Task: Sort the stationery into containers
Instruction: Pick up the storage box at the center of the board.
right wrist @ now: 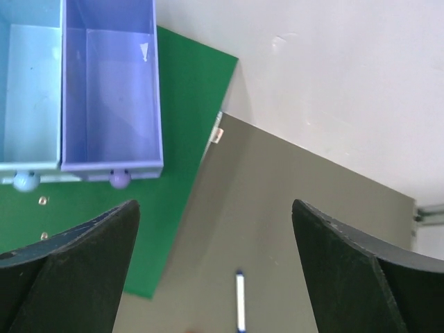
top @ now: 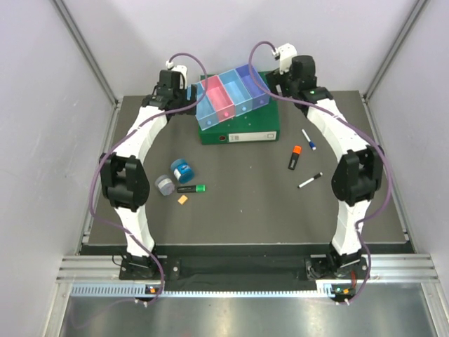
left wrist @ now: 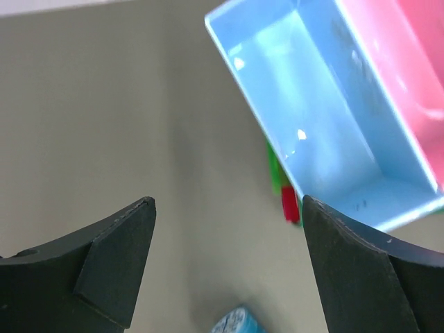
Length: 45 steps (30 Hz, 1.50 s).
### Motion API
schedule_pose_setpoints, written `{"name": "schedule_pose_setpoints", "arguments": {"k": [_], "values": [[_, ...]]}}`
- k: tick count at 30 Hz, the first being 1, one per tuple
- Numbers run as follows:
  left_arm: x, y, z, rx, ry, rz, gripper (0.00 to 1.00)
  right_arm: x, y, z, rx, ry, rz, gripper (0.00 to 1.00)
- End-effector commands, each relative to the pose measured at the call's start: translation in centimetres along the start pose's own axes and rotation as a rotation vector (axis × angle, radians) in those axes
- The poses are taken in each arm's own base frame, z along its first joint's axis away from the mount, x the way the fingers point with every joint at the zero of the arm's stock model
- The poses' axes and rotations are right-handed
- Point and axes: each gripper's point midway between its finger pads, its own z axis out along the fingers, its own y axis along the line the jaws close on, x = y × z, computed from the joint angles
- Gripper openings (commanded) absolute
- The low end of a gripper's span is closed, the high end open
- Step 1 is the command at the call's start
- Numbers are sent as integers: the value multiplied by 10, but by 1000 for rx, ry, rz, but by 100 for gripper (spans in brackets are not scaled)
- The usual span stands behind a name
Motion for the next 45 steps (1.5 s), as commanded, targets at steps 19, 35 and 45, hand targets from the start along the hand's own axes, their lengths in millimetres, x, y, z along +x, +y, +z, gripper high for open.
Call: {"name": "schedule_pose_setpoints", "arguments": {"k": [19, 35, 45], "values": [[-59, -32, 20, -8, -167, -39, 88, -47, 37, 84, -83, -291, 109, 82], [-28, -19, 43, -167, -87, -48, 84, -33, 55, 103, -130, -284, 68, 85], [-26, -25, 51, -137, -89, -51, 82, -25, 54, 120, -112, -285, 47, 84]]}}
